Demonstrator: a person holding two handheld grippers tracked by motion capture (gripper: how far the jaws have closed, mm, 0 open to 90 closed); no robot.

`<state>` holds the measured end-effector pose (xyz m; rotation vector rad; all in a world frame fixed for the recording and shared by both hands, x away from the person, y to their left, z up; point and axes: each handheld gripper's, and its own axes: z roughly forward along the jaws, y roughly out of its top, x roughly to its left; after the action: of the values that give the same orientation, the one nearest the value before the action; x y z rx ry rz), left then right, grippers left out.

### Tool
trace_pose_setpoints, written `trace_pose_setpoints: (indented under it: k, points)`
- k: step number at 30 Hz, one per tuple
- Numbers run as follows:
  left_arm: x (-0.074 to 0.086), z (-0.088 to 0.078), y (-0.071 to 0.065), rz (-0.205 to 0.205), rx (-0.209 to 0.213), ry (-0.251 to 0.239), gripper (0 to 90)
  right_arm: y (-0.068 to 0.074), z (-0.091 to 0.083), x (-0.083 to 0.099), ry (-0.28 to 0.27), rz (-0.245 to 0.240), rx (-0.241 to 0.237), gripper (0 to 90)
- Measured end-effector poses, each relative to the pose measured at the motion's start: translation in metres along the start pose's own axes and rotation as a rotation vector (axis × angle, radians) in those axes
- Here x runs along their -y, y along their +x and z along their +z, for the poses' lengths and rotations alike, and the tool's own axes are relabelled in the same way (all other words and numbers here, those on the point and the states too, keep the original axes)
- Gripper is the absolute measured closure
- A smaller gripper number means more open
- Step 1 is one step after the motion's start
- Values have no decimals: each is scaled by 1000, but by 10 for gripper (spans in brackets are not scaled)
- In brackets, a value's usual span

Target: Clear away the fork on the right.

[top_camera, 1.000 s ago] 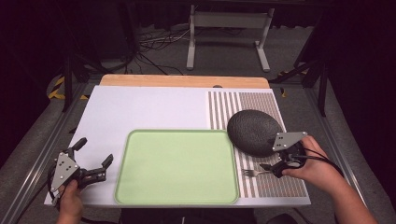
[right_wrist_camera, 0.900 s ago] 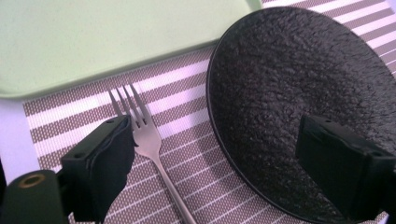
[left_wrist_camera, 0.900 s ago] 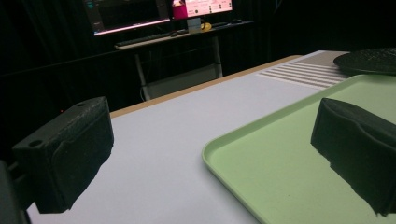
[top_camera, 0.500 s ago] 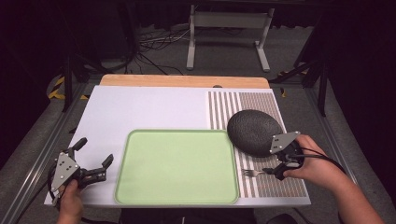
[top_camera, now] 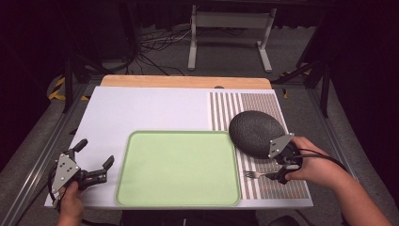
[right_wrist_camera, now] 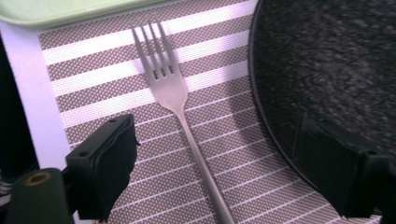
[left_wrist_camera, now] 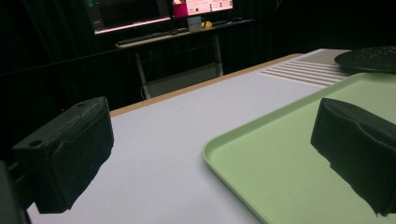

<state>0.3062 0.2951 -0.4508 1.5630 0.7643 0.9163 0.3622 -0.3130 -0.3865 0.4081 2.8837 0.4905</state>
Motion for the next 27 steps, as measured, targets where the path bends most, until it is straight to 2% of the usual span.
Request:
trace_pose_setpoints:
  k: [3, 5, 10, 11, 12, 15, 19, 22, 23, 26, 27]
  points:
    - [0, 0, 0, 0, 0, -1, 0, 0, 2, 1, 8, 9, -40, 205]
    - [0, 0, 0, 0, 1, 1, 0, -1, 4, 1, 4, -29, -34, 196]
    - [0, 0, 0, -1, 0, 1, 0, -1, 8, 2, 36, -35, -55, 194]
    - [0, 0, 0, 0, 0, 0, 0, 0, 8, 2, 51, -20, -58, 197]
    - [0, 0, 0, 0, 1, 1, 0, 0, 9, 2, 52, -38, -66, 207]
    - [0, 0, 0, 0, 1, -1, 0, -1, 10, 3, 61, -35, -81, 241]
    - [0, 0, 0, 0, 2, -1, 0, -1, 13, 2, 48, -36, -89, 242]
    - [0, 0, 0, 1, 2, 0, 0, -1, 17, 2, 57, -48, -100, 254]
    - [0, 0, 0, 0, 2, 1, 0, 0, 18, 2, 64, -35, -109, 280]
    - [0, 0, 0, 0, 2, 2, 0, -1, 21, 2, 92, -72, -126, 389]
    - [0, 0, 0, -1, 3, 3, 0, -1, 21, 2, 92, -72, -126, 389]
